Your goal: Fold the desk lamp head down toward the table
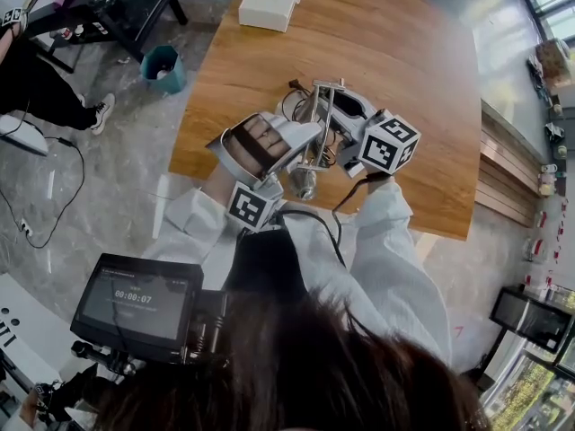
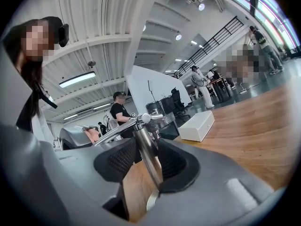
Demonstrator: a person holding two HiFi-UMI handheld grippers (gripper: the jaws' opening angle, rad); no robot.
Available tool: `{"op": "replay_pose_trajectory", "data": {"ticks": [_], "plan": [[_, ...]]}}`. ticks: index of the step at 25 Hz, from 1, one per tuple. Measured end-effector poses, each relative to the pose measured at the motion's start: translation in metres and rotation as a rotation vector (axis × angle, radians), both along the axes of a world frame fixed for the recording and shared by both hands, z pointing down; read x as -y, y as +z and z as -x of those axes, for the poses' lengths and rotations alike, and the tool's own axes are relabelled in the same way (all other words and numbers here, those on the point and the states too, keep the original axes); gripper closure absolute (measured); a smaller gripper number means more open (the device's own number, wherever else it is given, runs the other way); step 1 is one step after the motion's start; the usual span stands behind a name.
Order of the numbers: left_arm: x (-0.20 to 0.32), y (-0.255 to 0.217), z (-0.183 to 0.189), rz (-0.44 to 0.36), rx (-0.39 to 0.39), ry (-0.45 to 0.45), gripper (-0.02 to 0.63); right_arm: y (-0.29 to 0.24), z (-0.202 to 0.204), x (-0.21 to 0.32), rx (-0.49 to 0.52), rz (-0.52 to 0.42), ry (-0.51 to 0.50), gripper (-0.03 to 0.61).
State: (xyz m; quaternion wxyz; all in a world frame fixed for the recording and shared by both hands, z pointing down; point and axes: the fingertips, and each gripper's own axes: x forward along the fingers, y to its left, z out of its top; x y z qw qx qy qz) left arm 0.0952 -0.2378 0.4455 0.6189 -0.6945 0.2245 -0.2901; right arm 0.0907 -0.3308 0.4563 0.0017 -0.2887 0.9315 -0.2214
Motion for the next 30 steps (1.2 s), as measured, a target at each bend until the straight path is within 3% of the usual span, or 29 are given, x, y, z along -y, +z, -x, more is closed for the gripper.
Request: {"op": "replay_pose_trajectory", "data": {"ticks": [10,14,24,27,30], "plan": [[-0.006,0.007,-0.001,-0.243,-0.053,0.073,0.503,-0.002,-0.001,-0.008,0.063,-0.037,-0.030,0.436],[-0.009,0.008,-0.003,-0.269,-0.103,0.090,0.502,-0.002,-0.001,-0.010,0.053,-0.032,-0.039,0.435],[-0.003,0.022,0.000,-0.111,-0.187,0.023,0.464,0.019,-0.012,-0.017,0.019,0.066,0.043,0.433],[0.001,0.013,0.015,-0.022,-0.279,-0.046,0.420,0.021,-0.015,-0.023,0.025,0.085,0.065,0.434],[0.003,0.021,0.031,0.118,-0.300,-0.131,0.420,0.023,-0.017,-0.028,0.005,0.091,0.078,0.434]]}}
